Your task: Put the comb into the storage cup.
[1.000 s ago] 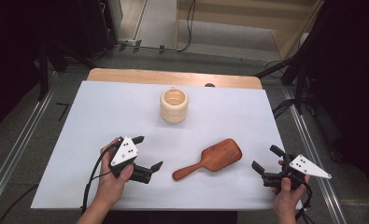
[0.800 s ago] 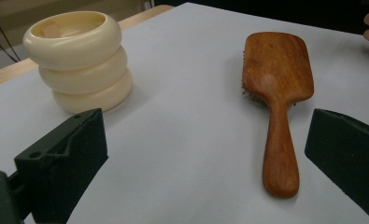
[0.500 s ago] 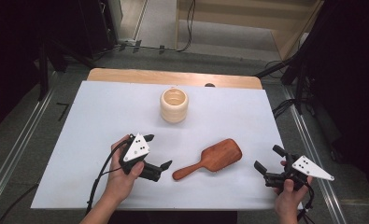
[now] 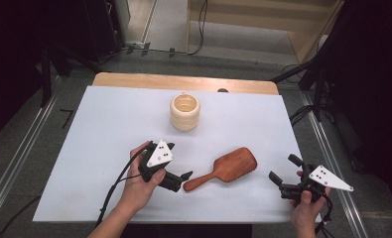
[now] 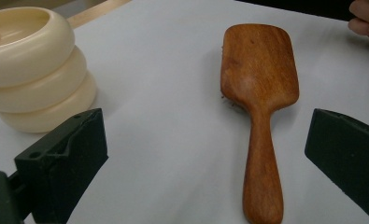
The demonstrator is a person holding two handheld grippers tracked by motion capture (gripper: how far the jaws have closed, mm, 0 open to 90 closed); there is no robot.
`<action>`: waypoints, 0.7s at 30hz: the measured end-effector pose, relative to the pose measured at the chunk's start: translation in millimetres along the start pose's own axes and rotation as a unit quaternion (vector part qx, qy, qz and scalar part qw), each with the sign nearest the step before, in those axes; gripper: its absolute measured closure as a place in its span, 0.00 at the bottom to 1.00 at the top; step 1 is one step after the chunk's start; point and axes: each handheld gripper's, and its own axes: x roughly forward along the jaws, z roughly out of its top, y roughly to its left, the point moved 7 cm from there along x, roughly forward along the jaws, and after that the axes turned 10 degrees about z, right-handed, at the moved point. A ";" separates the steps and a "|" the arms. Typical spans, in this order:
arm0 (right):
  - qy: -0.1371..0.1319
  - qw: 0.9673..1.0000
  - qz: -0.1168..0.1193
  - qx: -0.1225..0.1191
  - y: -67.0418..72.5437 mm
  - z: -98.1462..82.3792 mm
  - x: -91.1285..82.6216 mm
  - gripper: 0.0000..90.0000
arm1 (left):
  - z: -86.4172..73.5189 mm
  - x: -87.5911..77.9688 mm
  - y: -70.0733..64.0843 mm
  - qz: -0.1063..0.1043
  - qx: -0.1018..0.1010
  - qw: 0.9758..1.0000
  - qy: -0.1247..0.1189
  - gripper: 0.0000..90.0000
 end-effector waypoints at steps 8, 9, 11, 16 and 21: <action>0.004 1.000 0.004 -0.002 1.5 -1.0 2.9 0.00 | 3.7 11.9 -8.3 -0.014 0.010 1.000 0.012 0.00; 0.005 1.000 0.006 -0.002 1.9 -1.2 3.1 0.00 | 3.6 13.2 -9.4 -0.015 0.012 1.000 0.017 0.00; 0.005 1.000 0.006 -0.002 1.7 -1.4 3.4 0.00 | 3.7 16.5 -11.6 -0.018 0.017 0.999 0.024 0.00; 0.006 1.000 0.005 -0.003 1.2 -1.7 3.3 0.00 | 4.0 23.5 -16.6 -0.029 0.025 0.998 0.041 0.00; 0.006 1.000 0.002 -0.003 1.4 -1.9 4.0 0.00 | 4.1 29.8 -22.4 -0.036 0.035 0.997 0.062 0.04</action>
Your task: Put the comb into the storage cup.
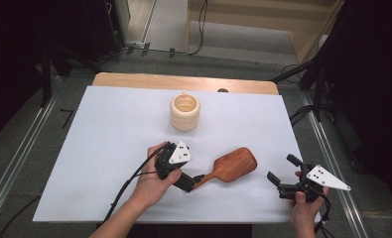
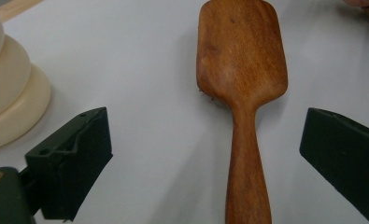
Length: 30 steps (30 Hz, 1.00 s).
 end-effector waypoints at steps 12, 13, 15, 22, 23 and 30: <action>0.006 1.000 0.003 -0.001 -0.1 -1.5 1.5 0.00 | 0.8 20.9 -15.7 -0.015 0.023 0.998 0.053 0.09; 0.006 1.000 0.003 -0.001 -0.1 -1.5 1.7 0.00 | 0.9 22.0 -16.3 -0.010 0.024 0.998 0.057 0.12; 0.006 1.000 0.003 -0.002 -0.2 -1.6 1.8 0.00 | 1.1 24.5 -18.0 -0.013 0.022 0.998 0.062 0.15; 0.009 1.000 0.004 0.000 -0.8 -2.4 2.1 0.00 | -0.5 32.4 -22.6 -0.025 0.017 0.995 0.096 0.21; 0.008 1.000 0.003 0.001 -0.9 -2.5 2.4 0.00 | -0.6 33.4 -23.2 -0.027 0.016 0.995 0.097 0.23; 0.008 1.000 0.002 0.001 -1.7 -3.0 2.9 0.00 | -4.7 41.4 -25.5 -0.026 0.015 0.991 0.127 0.31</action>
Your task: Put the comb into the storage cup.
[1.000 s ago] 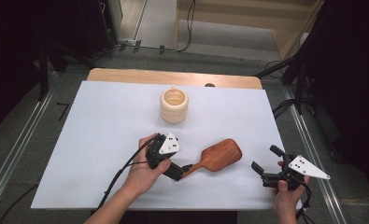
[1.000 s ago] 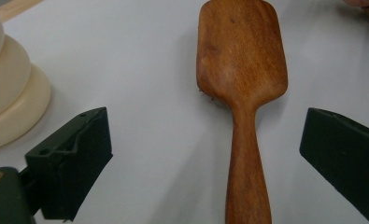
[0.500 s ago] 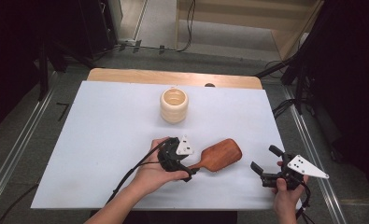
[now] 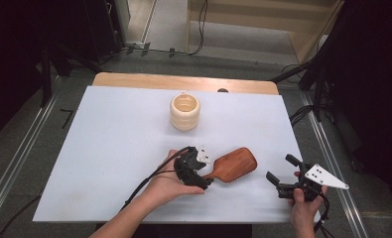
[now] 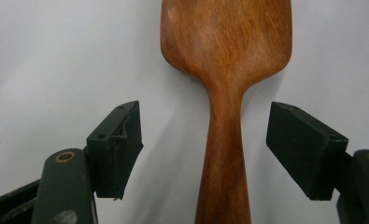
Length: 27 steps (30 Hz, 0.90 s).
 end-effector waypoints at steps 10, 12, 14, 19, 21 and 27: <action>0.003 1.000 0.002 0.000 0.0 -1.1 1.6 0.00 | 0.1 10.5 -5.1 -0.003 0.004 0.999 0.032 0.45; 0.003 1.000 0.002 0.001 0.1 -1.3 1.9 0.00 | 0.8 12.7 -6.2 -0.007 0.003 0.999 0.039 0.47; 0.004 1.000 0.001 0.001 0.1 -1.5 2.3 0.00 | 1.8 14.6 -7.5 -0.011 0.002 0.999 0.042 0.51; 0.004 1.000 0.001 0.002 -0.6 -1.9 2.7 0.00 | 4.5 20.2 -9.8 -0.021 0.009 0.998 0.057 0.59; 0.004 1.000 0.002 0.002 -0.8 -2.2 2.9 0.00 | 5.2 22.9 -11.2 -0.026 0.008 0.998 0.061 0.62; 0.005 1.000 0.001 0.002 -0.7 -2.5 3.4 0.00 | 8.8 25.4 -10.6 -0.024 0.002 0.998 0.065 0.64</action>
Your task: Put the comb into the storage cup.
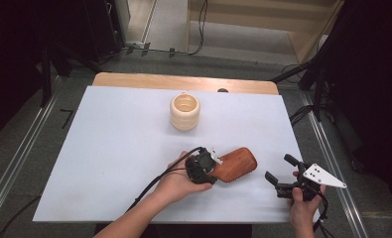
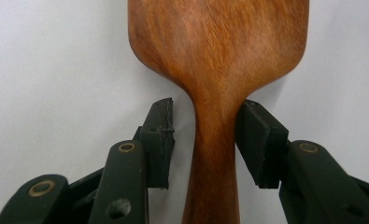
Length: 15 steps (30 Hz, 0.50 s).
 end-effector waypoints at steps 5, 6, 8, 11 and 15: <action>0.000 1.000 0.001 0.001 -0.4 -0.3 -0.1 0.00 | 2.6 1.1 -0.3 0.001 0.001 1.000 0.006 0.64; 0.001 1.000 0.001 0.002 -0.3 -0.5 0.1 0.00 | 3.2 1.4 -0.3 0.001 0.001 1.000 0.007 0.64; 0.001 1.000 0.000 0.001 -0.6 -0.5 0.5 0.00 | 4.1 1.9 -0.7 -0.002 0.001 1.000 0.009 0.64; 0.002 1.000 0.000 0.001 -0.6 -0.7 0.9 0.00 | 4.6 2.1 0.3 -0.007 -0.004 1.000 0.013 0.64; 0.002 1.000 -0.002 0.001 -0.4 -1.1 1.4 0.00 | 5.0 2.3 0.8 -0.009 -0.011 1.000 0.016 0.64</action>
